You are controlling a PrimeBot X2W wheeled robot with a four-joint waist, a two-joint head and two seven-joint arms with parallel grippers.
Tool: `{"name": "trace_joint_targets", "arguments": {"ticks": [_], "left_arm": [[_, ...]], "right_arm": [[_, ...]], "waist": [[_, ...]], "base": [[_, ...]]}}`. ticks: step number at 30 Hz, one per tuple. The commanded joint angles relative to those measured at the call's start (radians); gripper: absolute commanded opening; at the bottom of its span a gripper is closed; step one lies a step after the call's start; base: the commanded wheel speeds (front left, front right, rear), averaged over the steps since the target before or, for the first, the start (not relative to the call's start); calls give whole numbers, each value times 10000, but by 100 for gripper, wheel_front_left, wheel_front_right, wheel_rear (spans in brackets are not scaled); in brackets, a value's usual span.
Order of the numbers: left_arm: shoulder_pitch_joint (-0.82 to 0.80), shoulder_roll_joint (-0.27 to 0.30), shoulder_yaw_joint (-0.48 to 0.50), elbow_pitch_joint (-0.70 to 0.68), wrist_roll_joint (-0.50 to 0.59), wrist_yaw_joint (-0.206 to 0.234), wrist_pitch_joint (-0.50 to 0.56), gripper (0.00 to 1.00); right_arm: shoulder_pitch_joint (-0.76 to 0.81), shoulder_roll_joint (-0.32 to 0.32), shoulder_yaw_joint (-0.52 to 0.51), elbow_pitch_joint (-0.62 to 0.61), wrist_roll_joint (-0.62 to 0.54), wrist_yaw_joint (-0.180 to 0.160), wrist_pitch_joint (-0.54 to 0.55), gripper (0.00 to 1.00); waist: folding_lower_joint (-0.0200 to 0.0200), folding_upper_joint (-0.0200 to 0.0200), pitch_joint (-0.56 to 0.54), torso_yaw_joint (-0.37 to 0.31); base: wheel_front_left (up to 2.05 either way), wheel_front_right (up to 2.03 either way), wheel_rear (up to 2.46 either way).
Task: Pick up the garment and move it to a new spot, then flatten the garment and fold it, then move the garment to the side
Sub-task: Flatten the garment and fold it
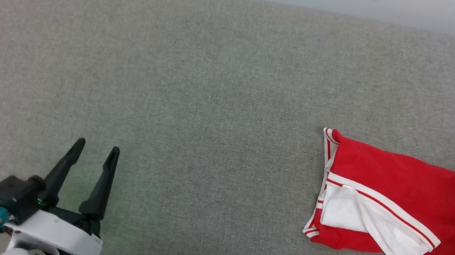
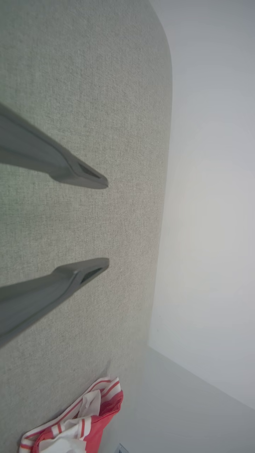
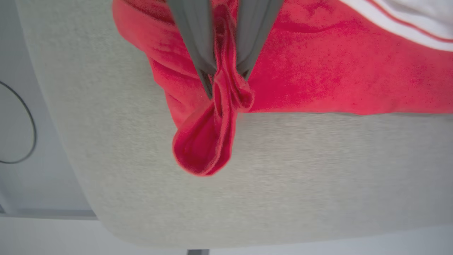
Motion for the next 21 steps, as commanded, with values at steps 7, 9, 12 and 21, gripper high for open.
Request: {"name": "trace_joint_targets", "arguments": {"ticks": [7,9,12,21], "left_arm": [[145,-213,-10,158,-63,-22,-3,100],[156,-247,-22,166,-68,-22,-3,100],[173,-290,-48,227,-97,-22,-3,100],[99,-389,-137,377,-135,-22,-3,100]], "right_arm": [[398,750,2025,-2424,569,-8,1082,0],[430,829,2269,-2608,614,-8,1126,0],[414,1029,2843,-2953,690,-8,1146,0],[246,1517,4077,-2458,706,-6,685,0]], "waist": [[0,-1,-262,159],[0,-1,-275,209],[0,-1,-312,356],[0,-1,-381,738]], "base": [[0,0,0],[0,0,0],[0,0,0],[0,0,0]]}}
